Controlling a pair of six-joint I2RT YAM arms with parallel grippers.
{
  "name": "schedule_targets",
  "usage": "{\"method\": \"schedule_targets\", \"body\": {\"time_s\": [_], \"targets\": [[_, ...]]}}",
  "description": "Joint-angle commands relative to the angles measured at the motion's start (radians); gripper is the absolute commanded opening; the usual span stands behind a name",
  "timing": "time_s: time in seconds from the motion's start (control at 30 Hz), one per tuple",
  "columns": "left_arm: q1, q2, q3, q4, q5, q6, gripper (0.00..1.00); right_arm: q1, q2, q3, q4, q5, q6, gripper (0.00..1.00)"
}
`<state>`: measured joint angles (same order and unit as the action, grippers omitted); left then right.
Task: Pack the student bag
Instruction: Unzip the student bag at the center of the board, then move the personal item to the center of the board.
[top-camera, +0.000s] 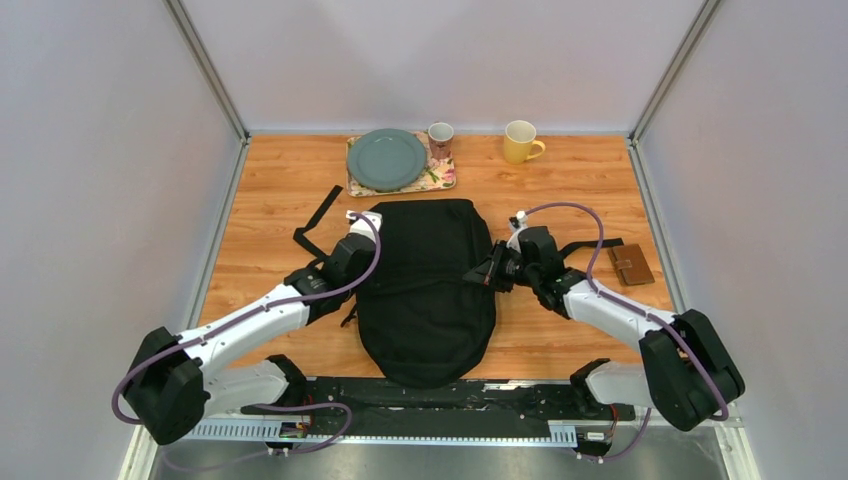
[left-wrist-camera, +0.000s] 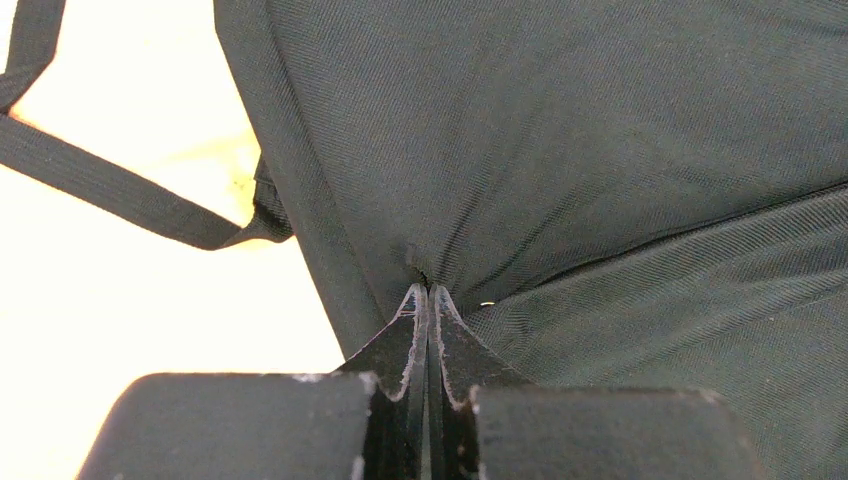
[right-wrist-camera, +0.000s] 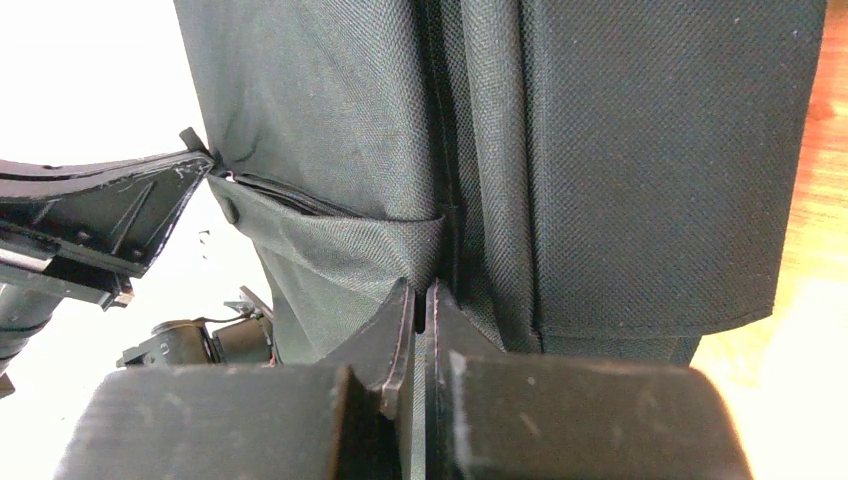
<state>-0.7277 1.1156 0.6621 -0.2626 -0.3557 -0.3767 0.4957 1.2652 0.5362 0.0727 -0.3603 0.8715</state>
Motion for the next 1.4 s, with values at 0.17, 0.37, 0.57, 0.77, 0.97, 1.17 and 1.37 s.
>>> {"method": "schedule_targets", "body": {"time_s": [0.17, 0.37, 0.57, 0.77, 0.97, 1.17, 1.37], "targets": [[0.024, -0.028, -0.007, -0.03, 0.087, -0.04, 0.32, -0.019, -0.055, 0.042, -0.049, -0.022, -0.054, 0.41], [0.027, -0.12, -0.013, -0.096, -0.018, -0.051, 0.64, -0.034, -0.193, 0.125, -0.289, 0.151, -0.135, 0.54], [0.048, -0.229, -0.038, -0.173, -0.094, -0.053, 0.72, -0.115, -0.331, 0.166, -0.474, 0.346, -0.196, 0.61], [0.059, -0.352, -0.073, -0.193, -0.086, -0.064, 0.75, -0.239, -0.455, 0.188, -0.593, 0.513, -0.221, 0.66], [0.059, -0.398, -0.056, -0.187, 0.013, -0.062, 0.76, -0.359, -0.484, 0.237, -0.662, 0.572, -0.229, 0.7], [0.06, -0.407, -0.044, -0.148, 0.194, -0.061, 0.77, -0.442, -0.425, 0.307, -0.731, 0.623, -0.301, 0.81], [0.059, -0.445, -0.071, -0.116, 0.329, -0.097, 0.78, -0.595, -0.29, 0.384, -0.772, 0.578, -0.381, 0.83]]}}
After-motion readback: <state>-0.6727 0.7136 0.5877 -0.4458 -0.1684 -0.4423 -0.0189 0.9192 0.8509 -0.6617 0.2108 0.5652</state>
